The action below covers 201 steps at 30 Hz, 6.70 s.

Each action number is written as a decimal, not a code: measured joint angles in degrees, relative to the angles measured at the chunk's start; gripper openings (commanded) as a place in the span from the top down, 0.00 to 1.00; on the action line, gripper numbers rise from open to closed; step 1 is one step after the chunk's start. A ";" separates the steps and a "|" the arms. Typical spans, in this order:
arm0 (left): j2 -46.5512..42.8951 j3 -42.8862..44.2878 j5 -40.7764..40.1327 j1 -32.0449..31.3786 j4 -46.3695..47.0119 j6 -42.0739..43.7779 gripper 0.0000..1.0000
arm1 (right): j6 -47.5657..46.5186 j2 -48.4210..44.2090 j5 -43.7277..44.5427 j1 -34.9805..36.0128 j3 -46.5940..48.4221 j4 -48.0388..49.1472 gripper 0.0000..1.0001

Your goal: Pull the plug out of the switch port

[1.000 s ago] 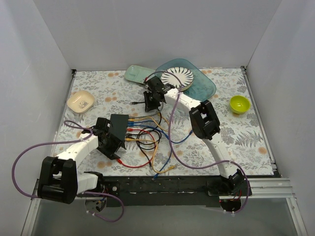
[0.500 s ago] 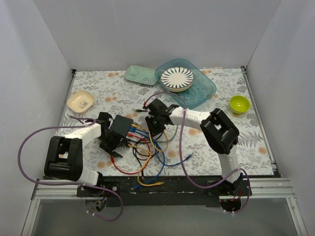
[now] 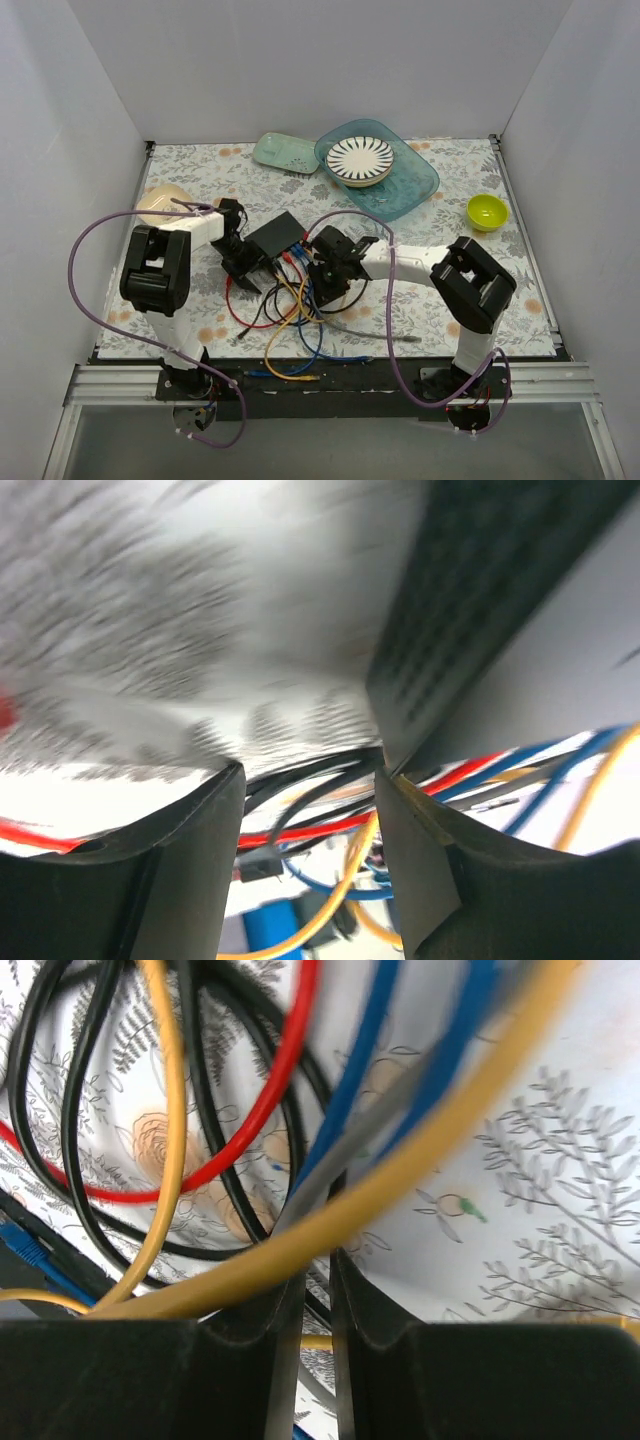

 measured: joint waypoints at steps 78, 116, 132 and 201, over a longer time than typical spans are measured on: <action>-17.73 -4.09 -12.72 -0.48 20.15 -5.31 0.09 | 7.41 16.92 0.13 -19.61 34.77 8.81 0.97; -9.53 -5.64 -11.28 1.57 19.61 -12.00 0.18 | 5.05 24.72 9.64 -12.55 33.86 3.74 0.97; -27.06 -14.82 -12.90 -3.61 12.83 -7.02 0.19 | 4.09 3.41 14.36 -10.34 14.38 -1.84 0.95; -19.85 -7.80 -13.11 -8.83 24.35 -12.81 0.22 | 1.62 -25.14 15.30 -14.16 -10.43 -0.35 0.17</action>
